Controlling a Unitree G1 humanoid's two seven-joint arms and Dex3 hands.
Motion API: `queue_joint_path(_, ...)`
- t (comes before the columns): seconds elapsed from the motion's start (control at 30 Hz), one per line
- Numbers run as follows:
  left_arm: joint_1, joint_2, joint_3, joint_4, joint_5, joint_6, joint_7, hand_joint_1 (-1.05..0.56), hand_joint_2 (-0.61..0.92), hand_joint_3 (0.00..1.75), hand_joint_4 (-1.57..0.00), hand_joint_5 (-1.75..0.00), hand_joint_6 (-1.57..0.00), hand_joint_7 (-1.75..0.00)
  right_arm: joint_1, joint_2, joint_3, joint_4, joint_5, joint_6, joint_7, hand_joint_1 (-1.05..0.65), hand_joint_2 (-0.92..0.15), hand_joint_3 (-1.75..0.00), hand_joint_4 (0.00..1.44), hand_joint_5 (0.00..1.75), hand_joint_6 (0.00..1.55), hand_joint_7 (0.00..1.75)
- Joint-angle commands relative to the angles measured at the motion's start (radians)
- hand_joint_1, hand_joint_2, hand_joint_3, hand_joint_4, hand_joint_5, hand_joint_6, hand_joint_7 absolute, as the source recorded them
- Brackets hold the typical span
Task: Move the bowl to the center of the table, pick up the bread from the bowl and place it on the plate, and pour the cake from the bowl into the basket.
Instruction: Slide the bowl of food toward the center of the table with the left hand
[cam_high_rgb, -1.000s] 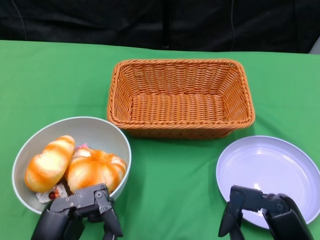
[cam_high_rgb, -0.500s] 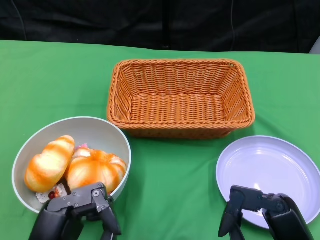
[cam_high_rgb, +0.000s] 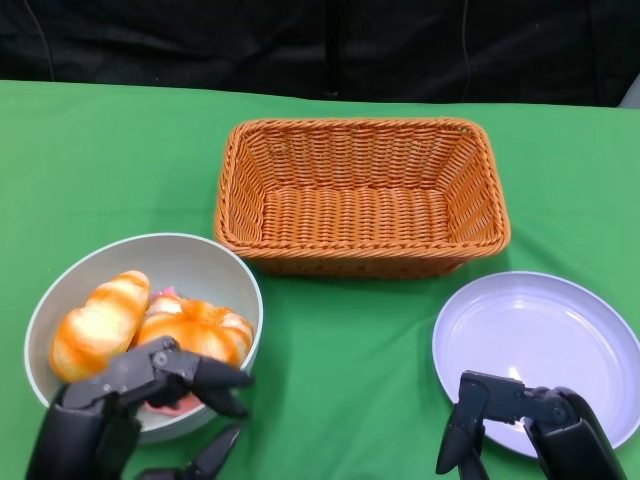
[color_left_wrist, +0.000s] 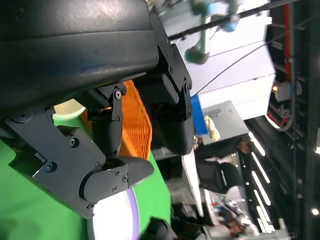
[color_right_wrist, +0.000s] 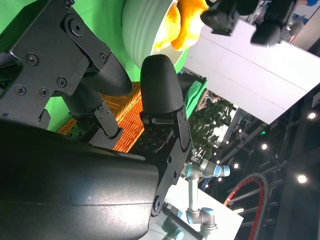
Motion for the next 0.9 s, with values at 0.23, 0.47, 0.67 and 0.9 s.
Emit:
queue_joint_path(0.23,-0.039,0.041,0.110,-0.039,0.069,0.008,0.075,-0.44,0.84,0.29,-0.47,-0.82,-0.49,-0.31,-0.007,-0.005,-0.006,0.007,-0.010,-0.007,-0.013,-0.05,-0.16,-1.75,0.93,1.74,0.87,1.46)
queue_joint_path(0.47,-0.087,0.071,0.198,0.001,0.073,0.019,0.114,-0.48,0.91,0.13,-0.33,-0.72,-0.47,-0.11,-0.004,-0.006,-0.002,0.009,-0.005,-0.004,-0.012,-0.06,-0.15,-1.75,0.93,1.75,0.87,1.45)
queue_joint_path(0.67,-0.097,0.093,0.257,-0.013,0.122,0.093,0.159,-0.55,0.92,0.17,-0.22,-0.71,-0.41,-0.05,-0.001,-0.004,0.001,0.006,-0.004,-0.001,-0.011,-0.06,-0.15,-1.75,0.92,1.74,0.87,1.46)
queue_joint_path(0.9,-0.122,0.125,0.303,-0.010,0.202,0.169,0.212,-0.52,0.92,0.26,-0.06,-0.68,-0.35,-0.01,0.005,-0.008,-0.004,-0.008,-0.009,0.004,-0.011,-0.06,-0.14,-1.75,0.93,1.75,0.86,1.45)
